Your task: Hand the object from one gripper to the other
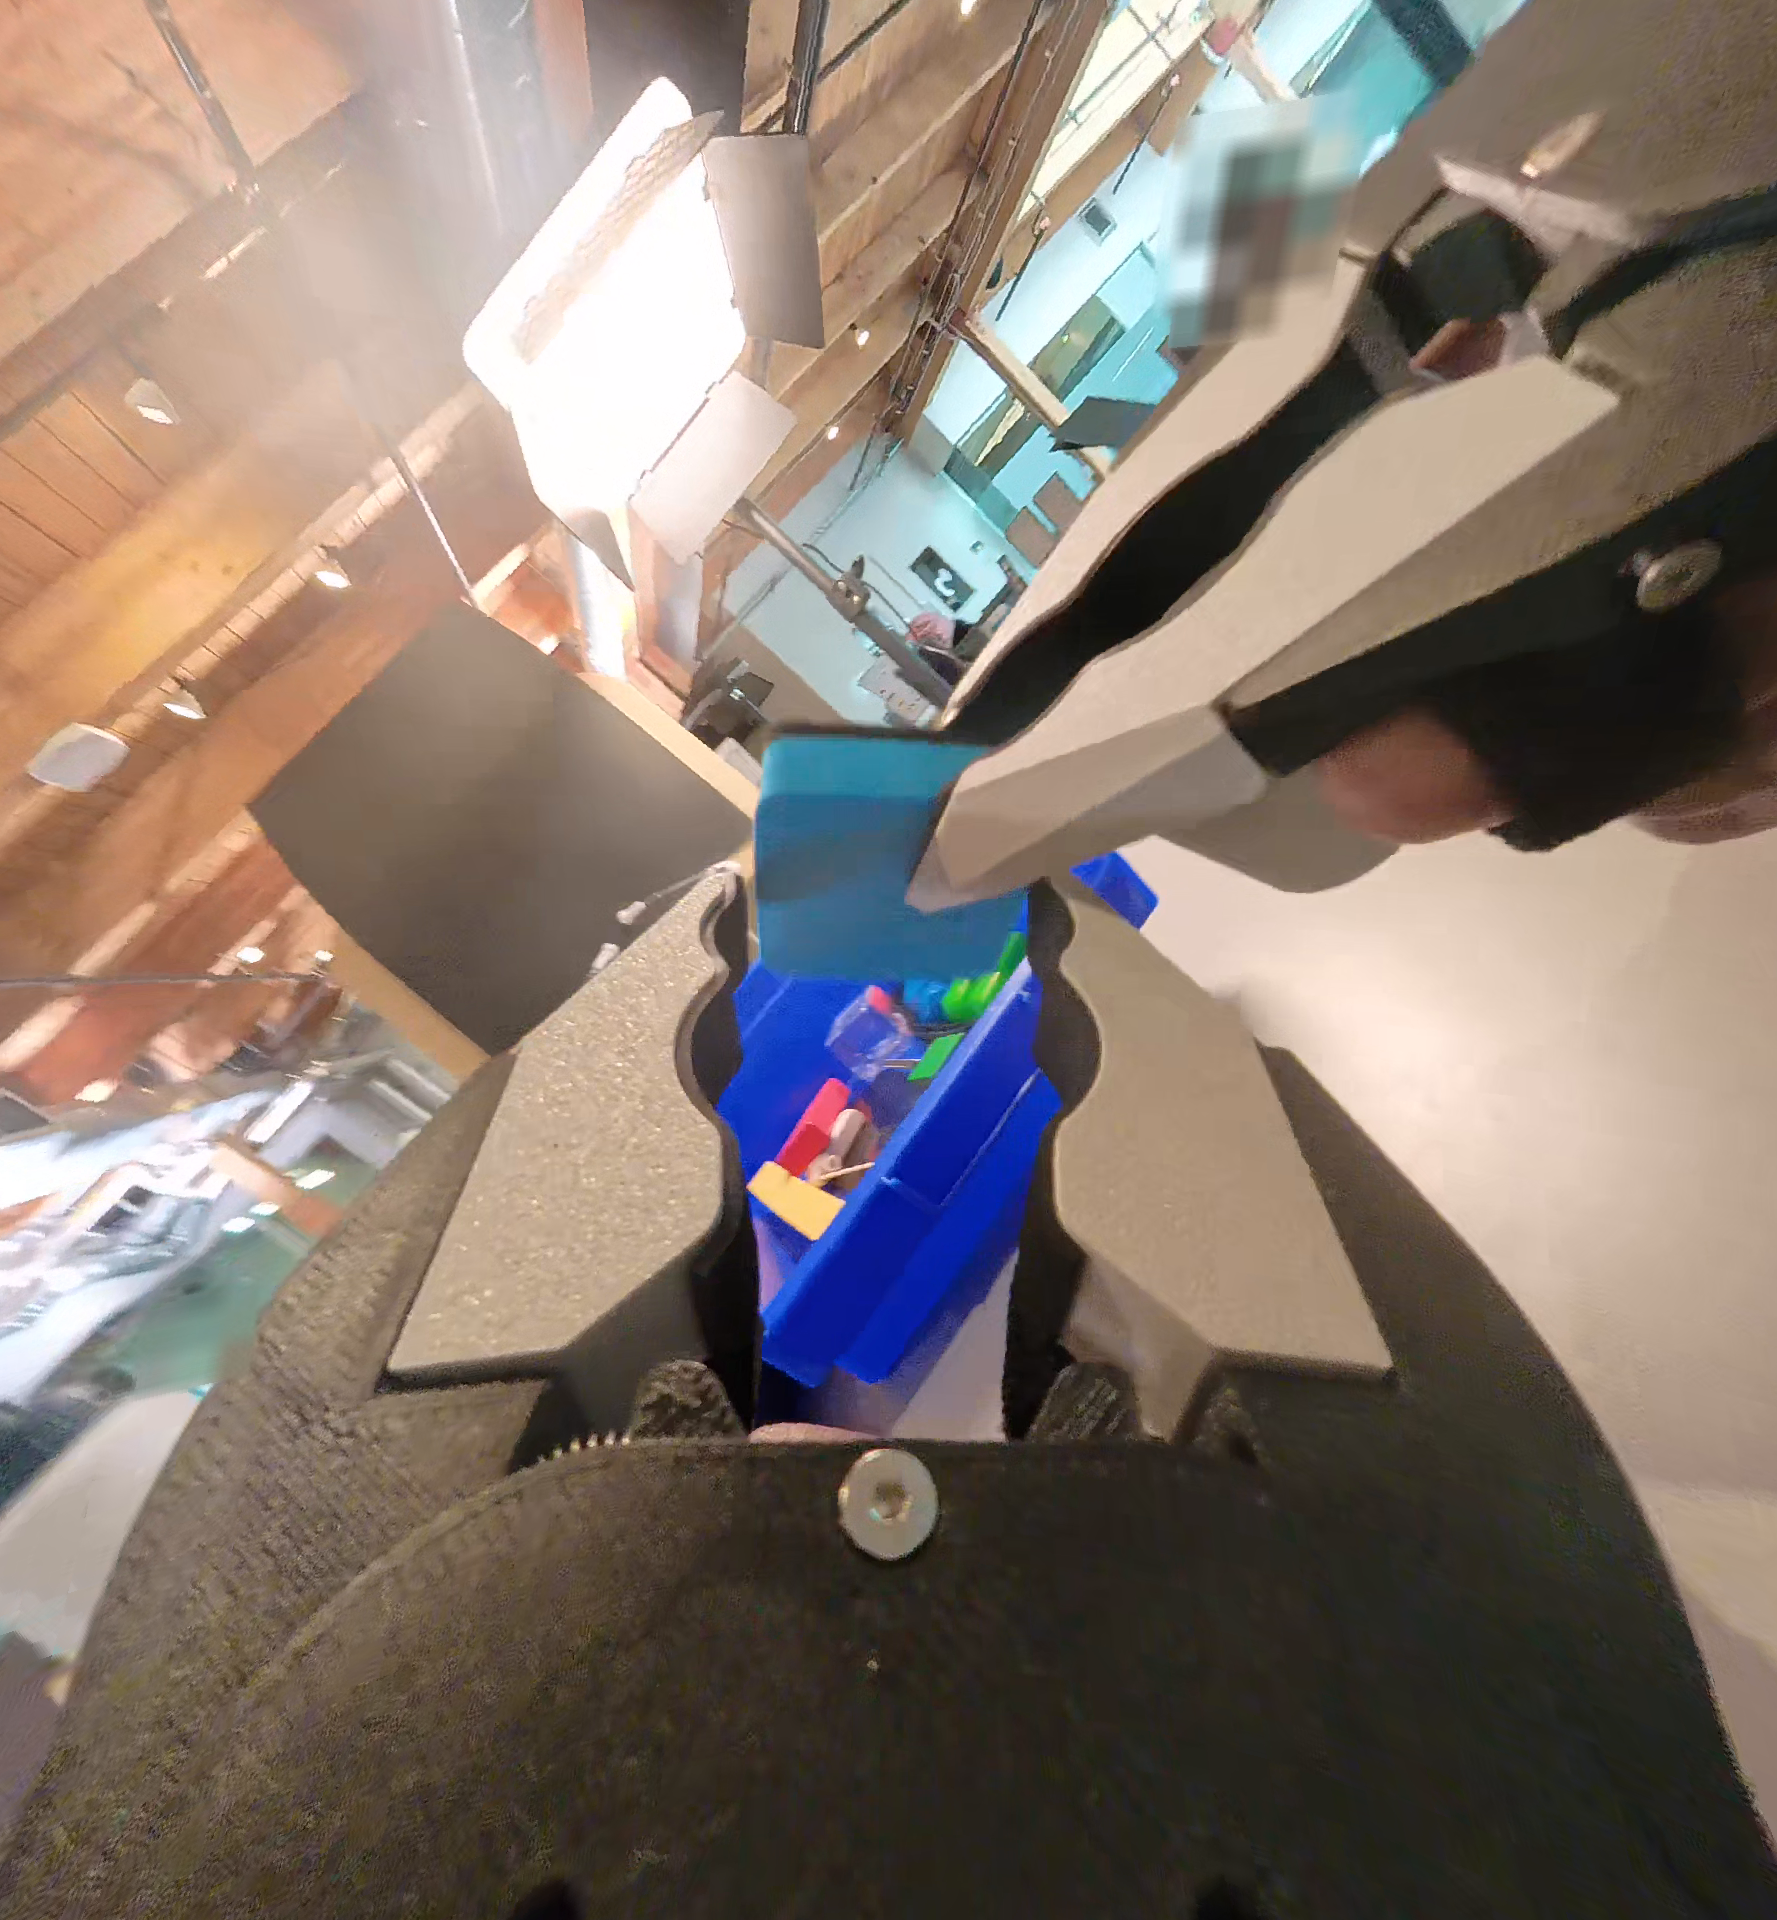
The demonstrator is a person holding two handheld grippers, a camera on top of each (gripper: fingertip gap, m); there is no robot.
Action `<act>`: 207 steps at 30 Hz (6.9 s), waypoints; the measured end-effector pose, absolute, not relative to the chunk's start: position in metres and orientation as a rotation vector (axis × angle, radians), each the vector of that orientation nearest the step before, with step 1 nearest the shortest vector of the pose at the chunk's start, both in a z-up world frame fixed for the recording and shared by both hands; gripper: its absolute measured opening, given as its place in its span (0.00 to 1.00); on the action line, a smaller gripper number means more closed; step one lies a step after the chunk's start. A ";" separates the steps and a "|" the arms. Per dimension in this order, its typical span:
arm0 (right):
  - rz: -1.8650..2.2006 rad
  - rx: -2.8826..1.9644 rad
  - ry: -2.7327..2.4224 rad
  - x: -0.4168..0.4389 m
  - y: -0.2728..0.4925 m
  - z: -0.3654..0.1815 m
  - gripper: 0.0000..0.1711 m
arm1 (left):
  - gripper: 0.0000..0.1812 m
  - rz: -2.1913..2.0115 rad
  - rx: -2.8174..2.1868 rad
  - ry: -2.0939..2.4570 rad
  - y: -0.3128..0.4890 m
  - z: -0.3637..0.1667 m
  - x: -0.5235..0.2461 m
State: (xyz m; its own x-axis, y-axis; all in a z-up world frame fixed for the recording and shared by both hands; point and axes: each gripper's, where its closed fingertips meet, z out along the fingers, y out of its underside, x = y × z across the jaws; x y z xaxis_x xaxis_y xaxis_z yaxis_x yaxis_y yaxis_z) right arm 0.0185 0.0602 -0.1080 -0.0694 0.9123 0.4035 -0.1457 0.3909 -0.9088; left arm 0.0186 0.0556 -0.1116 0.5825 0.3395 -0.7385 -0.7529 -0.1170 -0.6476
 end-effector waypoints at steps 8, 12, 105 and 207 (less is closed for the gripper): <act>0.943 -0.692 -1.136 0.033 0.078 -0.078 0.13 | 0.31 0.373 -1.397 0.059 0.043 -0.097 0.002; 0.940 -0.683 -1.108 0.036 0.079 -0.074 0.13 | 0.38 -0.051 -1.330 -0.017 0.039 -0.087 0.014; 0.602 -0.503 -1.360 0.013 0.046 -0.116 0.32 | 0.33 0.358 -1.521 0.155 0.053 -0.117 0.017; 1.126 -0.577 -1.228 0.044 0.050 -0.074 0.22 | 0.12 0.508 -1.340 0.320 0.040 -0.092 0.034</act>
State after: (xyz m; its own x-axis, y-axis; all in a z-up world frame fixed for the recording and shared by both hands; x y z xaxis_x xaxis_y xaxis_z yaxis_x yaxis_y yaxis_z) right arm 0.0439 0.0496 -0.0742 -0.0634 0.8983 0.4347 -0.3556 0.3867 -0.8509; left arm 0.0343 0.0396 -0.0921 0.8500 0.1660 -0.4999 -0.5225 0.1452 -0.8402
